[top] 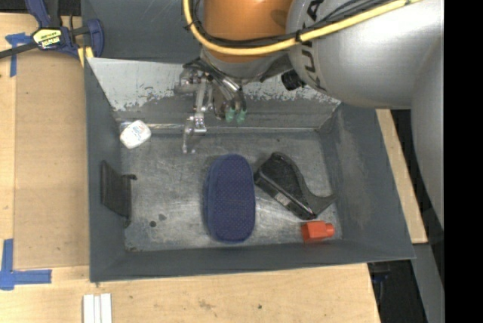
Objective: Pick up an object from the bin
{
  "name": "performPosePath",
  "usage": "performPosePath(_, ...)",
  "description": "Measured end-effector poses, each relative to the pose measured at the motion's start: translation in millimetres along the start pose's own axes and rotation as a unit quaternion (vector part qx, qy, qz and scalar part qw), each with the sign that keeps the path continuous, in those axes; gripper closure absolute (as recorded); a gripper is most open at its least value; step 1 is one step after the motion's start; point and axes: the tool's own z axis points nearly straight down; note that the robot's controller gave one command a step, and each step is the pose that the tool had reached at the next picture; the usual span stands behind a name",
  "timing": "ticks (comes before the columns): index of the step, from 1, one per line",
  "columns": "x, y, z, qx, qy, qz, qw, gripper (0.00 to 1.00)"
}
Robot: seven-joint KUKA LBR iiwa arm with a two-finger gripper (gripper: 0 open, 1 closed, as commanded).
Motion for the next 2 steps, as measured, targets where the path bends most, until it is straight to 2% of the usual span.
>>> performPosePath(1, 114.1, -79.5, 83.3, 0.002, 0.0071, -0.034, 0.9994, 0.00)
performPosePath(2, 74.5, -139.5, 164.7, -0.004, -0.0013, -0.095, 0.9955, 0.00)
